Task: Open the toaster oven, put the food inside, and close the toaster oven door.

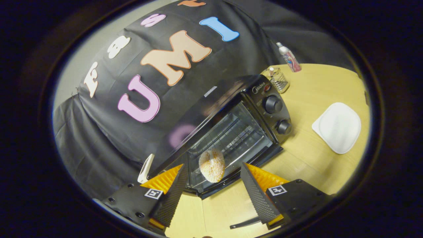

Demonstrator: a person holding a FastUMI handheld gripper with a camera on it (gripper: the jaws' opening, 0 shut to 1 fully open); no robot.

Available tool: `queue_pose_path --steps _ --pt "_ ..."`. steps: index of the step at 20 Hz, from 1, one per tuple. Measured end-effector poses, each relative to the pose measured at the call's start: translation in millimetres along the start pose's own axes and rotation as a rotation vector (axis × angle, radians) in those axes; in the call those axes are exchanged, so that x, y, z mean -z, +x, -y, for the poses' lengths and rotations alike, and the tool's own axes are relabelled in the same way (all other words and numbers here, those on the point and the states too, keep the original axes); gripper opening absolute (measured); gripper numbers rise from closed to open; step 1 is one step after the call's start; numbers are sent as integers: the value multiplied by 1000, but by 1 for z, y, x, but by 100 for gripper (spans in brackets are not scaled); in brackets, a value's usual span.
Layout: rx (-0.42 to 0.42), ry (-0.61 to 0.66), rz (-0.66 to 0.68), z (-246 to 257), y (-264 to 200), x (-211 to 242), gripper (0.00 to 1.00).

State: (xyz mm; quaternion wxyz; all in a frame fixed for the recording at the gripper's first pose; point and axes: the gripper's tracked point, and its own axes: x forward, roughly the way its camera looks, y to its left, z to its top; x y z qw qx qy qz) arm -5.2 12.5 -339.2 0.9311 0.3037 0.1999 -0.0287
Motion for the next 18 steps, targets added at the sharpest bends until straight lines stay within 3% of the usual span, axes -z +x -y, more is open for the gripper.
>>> queue_pose_path --steps 9,18 --pt "115 -285 -42 28 -56 8 100" --pt "204 -497 -212 76 -101 68 100"
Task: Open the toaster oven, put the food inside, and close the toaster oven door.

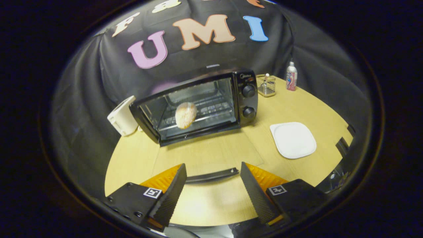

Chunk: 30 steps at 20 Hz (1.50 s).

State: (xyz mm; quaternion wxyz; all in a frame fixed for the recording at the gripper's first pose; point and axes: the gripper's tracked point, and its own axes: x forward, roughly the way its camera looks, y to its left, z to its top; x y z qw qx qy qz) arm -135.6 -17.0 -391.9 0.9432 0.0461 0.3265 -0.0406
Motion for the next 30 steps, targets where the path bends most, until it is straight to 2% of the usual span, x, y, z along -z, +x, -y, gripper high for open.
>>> queue_pose_path --steps 4,10,21,30 --pt "-7 -52 -81 -2 4 35 100" --pt "-26 -85 -150 -7 27 62 100" --pt "-15 -165 -187 -4 59 72 100" --pt "-26 -212 -153 -12 55 64 100"
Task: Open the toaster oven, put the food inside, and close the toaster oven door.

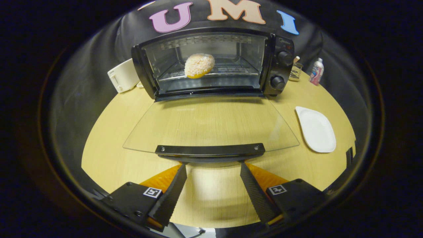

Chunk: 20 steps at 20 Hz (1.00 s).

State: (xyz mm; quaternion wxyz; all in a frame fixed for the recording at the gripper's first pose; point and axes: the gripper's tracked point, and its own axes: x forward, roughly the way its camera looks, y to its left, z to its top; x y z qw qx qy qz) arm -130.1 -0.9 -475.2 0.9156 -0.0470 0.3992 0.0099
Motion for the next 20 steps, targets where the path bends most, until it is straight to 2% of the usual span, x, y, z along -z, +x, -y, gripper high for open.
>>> queue_pose_path --steps 10,20 --pt "-38 48 179 -18 -14 -86 100" --pt "-39 126 274 -19 -5 -152 100"
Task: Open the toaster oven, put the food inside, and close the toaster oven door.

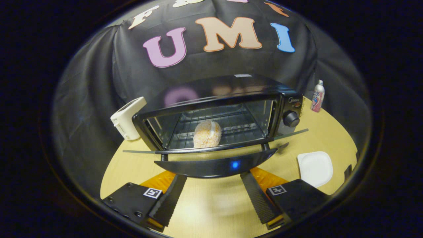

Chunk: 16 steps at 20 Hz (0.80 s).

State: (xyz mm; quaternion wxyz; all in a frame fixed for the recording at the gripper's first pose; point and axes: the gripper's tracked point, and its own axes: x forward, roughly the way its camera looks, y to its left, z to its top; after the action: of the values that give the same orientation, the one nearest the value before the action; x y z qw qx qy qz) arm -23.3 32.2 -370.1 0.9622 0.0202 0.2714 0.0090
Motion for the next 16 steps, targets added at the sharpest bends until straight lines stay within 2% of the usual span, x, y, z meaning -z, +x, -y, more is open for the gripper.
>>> queue_pose_path --steps 10,16 --pt "2 34 103 3 -8 -54 100" --pt "-10 -17 238 6 -52 -119 100"
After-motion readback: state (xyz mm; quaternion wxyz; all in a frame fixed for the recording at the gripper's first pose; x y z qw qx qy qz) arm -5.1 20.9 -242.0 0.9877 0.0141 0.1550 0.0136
